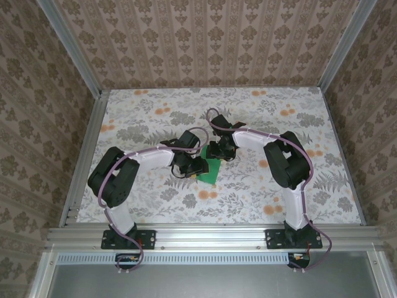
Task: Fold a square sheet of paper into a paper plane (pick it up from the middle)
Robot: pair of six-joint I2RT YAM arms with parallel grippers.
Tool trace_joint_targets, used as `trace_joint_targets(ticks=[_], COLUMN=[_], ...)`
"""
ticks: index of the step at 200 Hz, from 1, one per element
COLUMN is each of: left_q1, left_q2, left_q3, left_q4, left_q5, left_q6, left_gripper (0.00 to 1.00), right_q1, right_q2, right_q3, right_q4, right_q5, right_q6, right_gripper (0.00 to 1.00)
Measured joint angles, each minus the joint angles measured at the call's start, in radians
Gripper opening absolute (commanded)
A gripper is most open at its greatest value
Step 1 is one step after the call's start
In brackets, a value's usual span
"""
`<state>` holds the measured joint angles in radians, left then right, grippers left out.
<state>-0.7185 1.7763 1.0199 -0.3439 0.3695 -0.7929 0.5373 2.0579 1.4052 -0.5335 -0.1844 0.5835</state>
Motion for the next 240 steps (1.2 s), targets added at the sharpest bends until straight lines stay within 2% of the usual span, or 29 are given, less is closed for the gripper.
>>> trace_joint_targets(ticks=[31,86,240], left_q1=[0.0,0.006,0.091], left_q2=[-0.001,-0.025,-0.089], left_q3=[-0.001,-0.023,-0.157], left_q4=[0.013,0.047,0.405], left_q5=[0.001,0.013,0.104], left_q6=[0.0,0.0,0.025], left_gripper=[0.39,0.39,0.43], right_q1=[-0.001,-0.001,-0.004], right_q2=[0.0,0.0,0.0], right_q3=[0.0,0.0,-0.005], right_q4=[0.0,0.0,0.006], right_q5=[0.0,0.0,-0.008], right_q6=[0.0,0.0,0.0], right_gripper=[0.47,0.47,0.48])
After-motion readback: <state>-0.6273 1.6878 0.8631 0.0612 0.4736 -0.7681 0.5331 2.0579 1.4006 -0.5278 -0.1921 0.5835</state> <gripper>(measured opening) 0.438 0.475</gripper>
